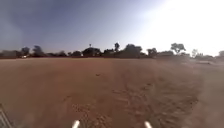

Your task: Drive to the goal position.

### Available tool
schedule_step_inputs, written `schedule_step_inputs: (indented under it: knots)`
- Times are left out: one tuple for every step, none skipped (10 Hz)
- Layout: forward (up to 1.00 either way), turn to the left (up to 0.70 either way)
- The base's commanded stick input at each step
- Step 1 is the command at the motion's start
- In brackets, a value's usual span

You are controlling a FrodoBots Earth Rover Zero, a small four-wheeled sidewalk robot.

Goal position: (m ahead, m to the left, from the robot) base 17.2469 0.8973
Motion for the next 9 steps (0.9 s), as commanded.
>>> schedule_step_inputs:
  knots:
    - [1.0, -0.25]
    - [1.0, -0.35]
    - [1.0, -0.11]
    - [1.0, 0.0]
    - [1.0, 0.0]
    - [1.0, 0.0]
    - [1.0, 0.0]
    - [1.0, 0.0]
    - [1.0, 0.0]
